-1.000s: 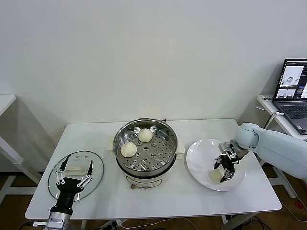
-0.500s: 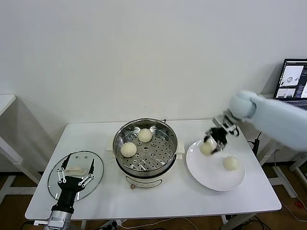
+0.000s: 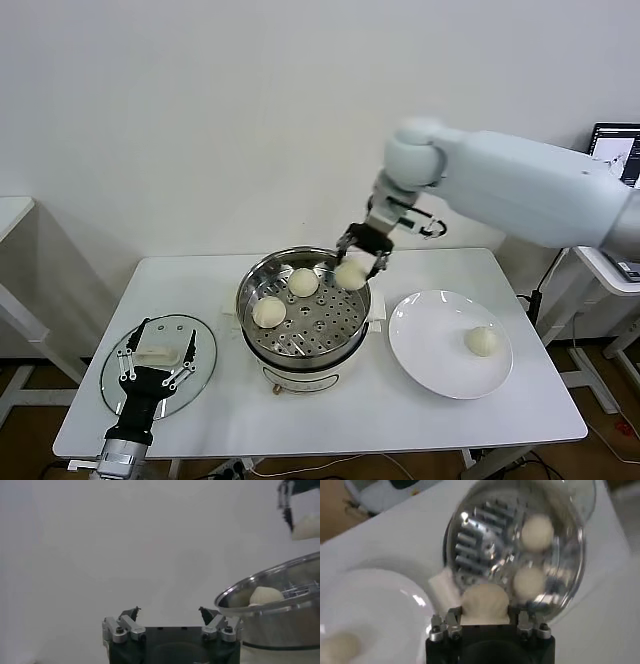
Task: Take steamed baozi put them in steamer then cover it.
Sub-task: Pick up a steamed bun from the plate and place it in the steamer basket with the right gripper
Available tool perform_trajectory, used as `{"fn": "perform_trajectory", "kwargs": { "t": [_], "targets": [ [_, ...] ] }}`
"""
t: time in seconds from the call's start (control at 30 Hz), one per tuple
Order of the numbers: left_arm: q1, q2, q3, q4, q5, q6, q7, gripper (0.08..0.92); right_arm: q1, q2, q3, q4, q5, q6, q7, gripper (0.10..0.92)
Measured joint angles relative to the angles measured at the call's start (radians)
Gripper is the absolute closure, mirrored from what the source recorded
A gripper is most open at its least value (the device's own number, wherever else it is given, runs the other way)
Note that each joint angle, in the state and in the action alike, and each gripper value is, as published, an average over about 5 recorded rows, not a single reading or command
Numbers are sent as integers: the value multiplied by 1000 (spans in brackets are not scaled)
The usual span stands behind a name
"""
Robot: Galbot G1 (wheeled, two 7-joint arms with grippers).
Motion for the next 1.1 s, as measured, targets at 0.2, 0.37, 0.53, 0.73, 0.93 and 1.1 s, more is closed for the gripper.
{"fn": "perform_trajectory", "kwargs": {
  "t": [0.2, 0.37, 0.53, 0.73, 0.93, 1.1],
  "targets": [
    [-2, -4, 0, 0, 0, -3, 0, 177, -30, 73, -6, 37, -85, 89, 11, 372],
    [-2, -5, -3, 3, 0, -7, 0, 177, -70, 116, -6, 43, -147, 142, 14, 366],
    [-3, -6, -5, 7, -1, -9, 0, 177, -110, 145, -8, 43, -199, 177, 15, 356],
    [-3, -7, -6, 10, -1, -12, 0, 177, -147, 168, -6, 39, -244, 199, 15, 345],
    [-3, -7, -8, 13, -1, -15, -1, 177, -173, 184, 0, 33, -275, 204, 18, 277],
    [-4, -7, -14, 14, -3, -17, -2, 177, -179, 183, 15, 34, -289, 204, 19, 207]
  ]
}}
